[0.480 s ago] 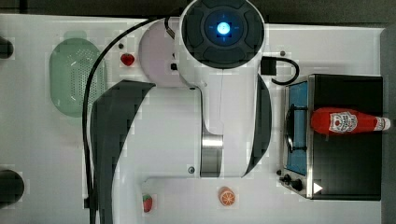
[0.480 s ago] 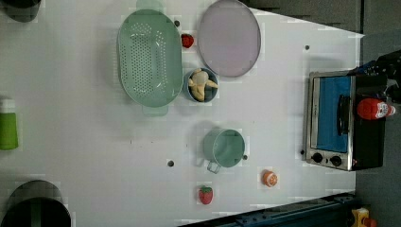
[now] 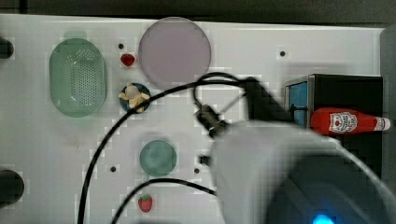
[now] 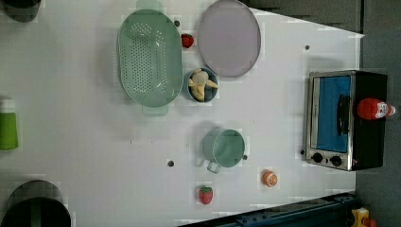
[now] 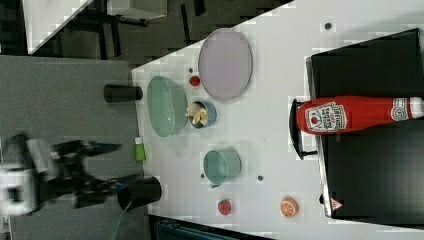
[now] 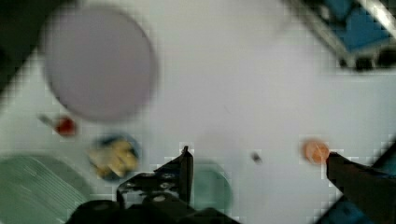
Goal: Pick Ketchup from oven and place it on table.
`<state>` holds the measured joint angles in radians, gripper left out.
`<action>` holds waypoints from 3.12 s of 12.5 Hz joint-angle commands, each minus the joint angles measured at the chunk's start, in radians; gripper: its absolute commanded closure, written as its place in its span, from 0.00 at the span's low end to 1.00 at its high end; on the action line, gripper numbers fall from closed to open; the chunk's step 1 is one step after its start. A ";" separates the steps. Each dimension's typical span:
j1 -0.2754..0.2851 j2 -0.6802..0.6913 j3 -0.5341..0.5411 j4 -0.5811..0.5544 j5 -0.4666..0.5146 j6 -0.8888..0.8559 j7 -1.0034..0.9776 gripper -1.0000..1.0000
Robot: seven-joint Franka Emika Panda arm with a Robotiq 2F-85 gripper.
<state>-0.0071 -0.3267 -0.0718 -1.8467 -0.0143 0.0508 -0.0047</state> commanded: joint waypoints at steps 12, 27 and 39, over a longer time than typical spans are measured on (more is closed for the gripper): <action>-0.083 0.341 -0.425 0.030 0.009 0.336 0.040 0.00; -0.151 0.731 -0.492 0.114 0.242 0.431 0.040 0.00; -0.104 0.632 -0.483 0.152 0.222 0.434 -0.017 0.37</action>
<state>-0.1412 0.3901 -0.5518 -1.7559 0.1880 0.4841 0.0073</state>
